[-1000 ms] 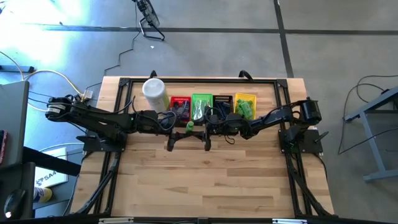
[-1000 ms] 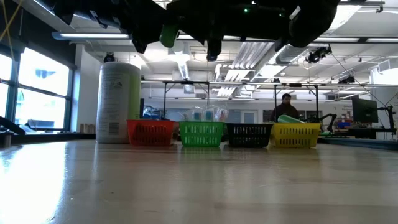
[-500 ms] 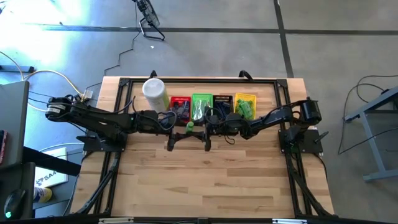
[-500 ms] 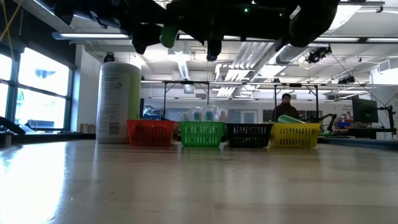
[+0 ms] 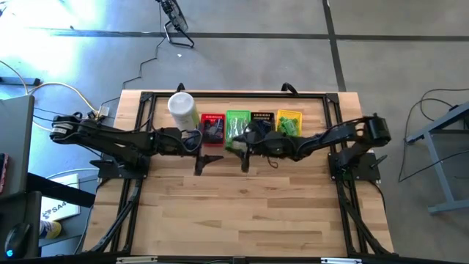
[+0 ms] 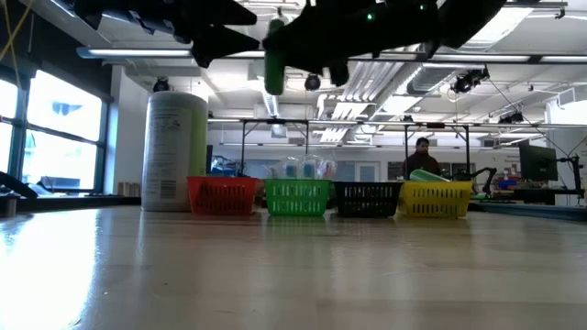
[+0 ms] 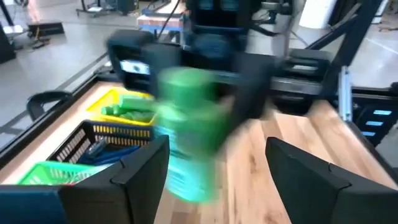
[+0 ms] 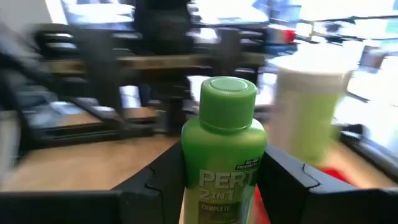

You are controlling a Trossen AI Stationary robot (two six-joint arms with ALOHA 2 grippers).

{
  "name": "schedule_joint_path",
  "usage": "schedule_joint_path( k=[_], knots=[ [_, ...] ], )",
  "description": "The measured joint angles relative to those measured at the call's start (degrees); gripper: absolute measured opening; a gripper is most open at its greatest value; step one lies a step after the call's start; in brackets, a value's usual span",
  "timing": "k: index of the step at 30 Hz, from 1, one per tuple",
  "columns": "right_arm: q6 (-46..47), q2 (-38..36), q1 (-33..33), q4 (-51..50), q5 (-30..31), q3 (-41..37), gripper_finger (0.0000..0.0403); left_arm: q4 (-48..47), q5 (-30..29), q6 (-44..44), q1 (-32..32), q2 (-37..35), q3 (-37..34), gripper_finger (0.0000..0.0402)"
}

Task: Pick & Place Travel size toiletries
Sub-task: Put the green shampoo into the yellow bin

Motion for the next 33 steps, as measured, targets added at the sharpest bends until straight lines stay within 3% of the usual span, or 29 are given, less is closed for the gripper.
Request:
schedule_joint_path(
  k=[16, 24, 33],
  knots=[
    [0.3, -22.3, 1.2, -44.2, 34.1, 0.0, 0.0159, -3.5, -0.7, 0.0, -0.1, -1.2, 0.0, 0.0260],
    [13.3, -27.6, -3.3, -63.6, 35.7, -0.8, 0.0159, -3.9, -0.7, -0.1, -0.1, -1.2, 0.0, 0.0260],
    [25.3, -27.1, -9.8, -60.6, 31.5, -12.3, 0.0156, -4.6, -0.6, -1.9, -0.1, -1.2, 0.0, 0.0260]
  ],
)
